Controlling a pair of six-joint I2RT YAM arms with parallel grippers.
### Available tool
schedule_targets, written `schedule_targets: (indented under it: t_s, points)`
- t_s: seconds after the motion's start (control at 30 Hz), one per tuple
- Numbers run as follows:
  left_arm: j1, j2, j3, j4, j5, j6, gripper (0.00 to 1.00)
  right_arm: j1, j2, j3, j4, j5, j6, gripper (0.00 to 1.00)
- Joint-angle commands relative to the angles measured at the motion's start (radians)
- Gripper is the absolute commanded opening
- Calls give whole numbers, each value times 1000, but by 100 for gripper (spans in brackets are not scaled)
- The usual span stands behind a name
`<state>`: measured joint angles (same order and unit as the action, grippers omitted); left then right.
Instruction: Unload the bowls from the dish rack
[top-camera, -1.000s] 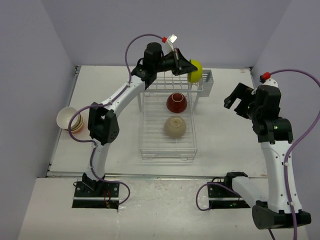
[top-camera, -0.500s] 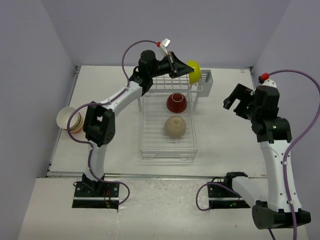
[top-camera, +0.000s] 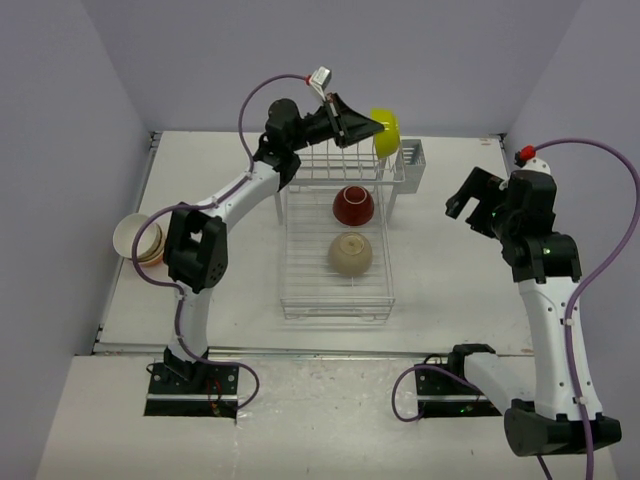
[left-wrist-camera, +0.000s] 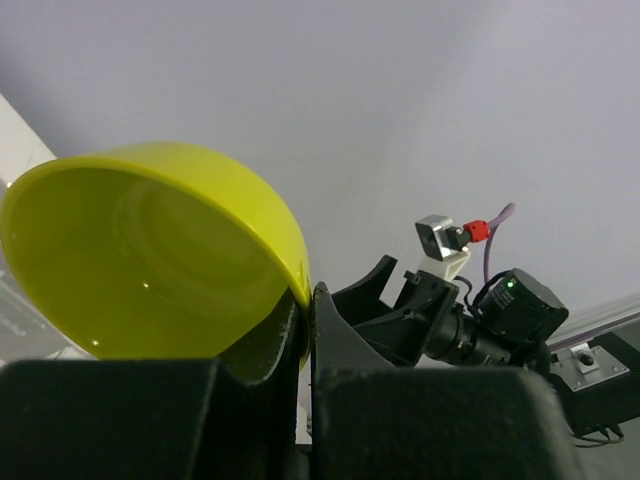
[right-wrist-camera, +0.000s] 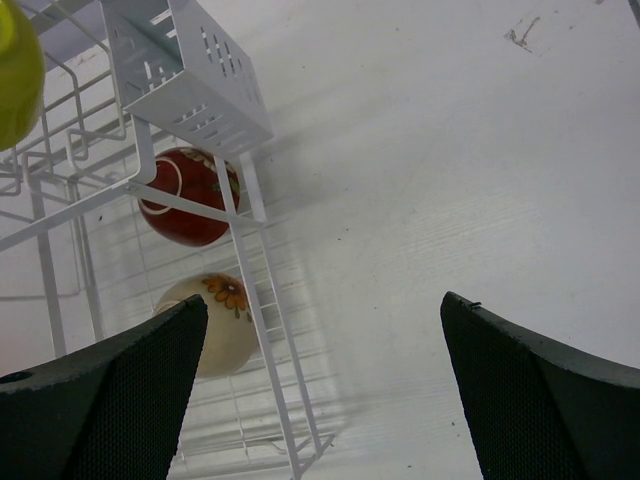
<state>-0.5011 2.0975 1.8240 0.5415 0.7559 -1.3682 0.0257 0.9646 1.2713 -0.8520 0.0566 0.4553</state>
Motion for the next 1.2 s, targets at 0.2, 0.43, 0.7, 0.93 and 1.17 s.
schedule_targets:
  t_s: [0.2, 0.43, 0.7, 0.93, 1.17]
  points:
    - [7, -8, 147, 256, 46, -162, 0, -3, 5, 5, 34, -15, -9, 99]
    - [56, -112, 276, -143, 36, 85, 0, -4, 16, 8, 42, -40, 2, 99]
    - [324, -327, 307, -1110, -463, 706, 0, 19, 31, 30, 38, -51, -7, 99]
    - [522, -521, 69, -1265, -812, 863, 0, 45, 46, 22, 47, -98, -1, 99]
    - [687, -554, -161, -1353, -898, 937, 0, 75, 65, 30, 48, -113, 0, 99]
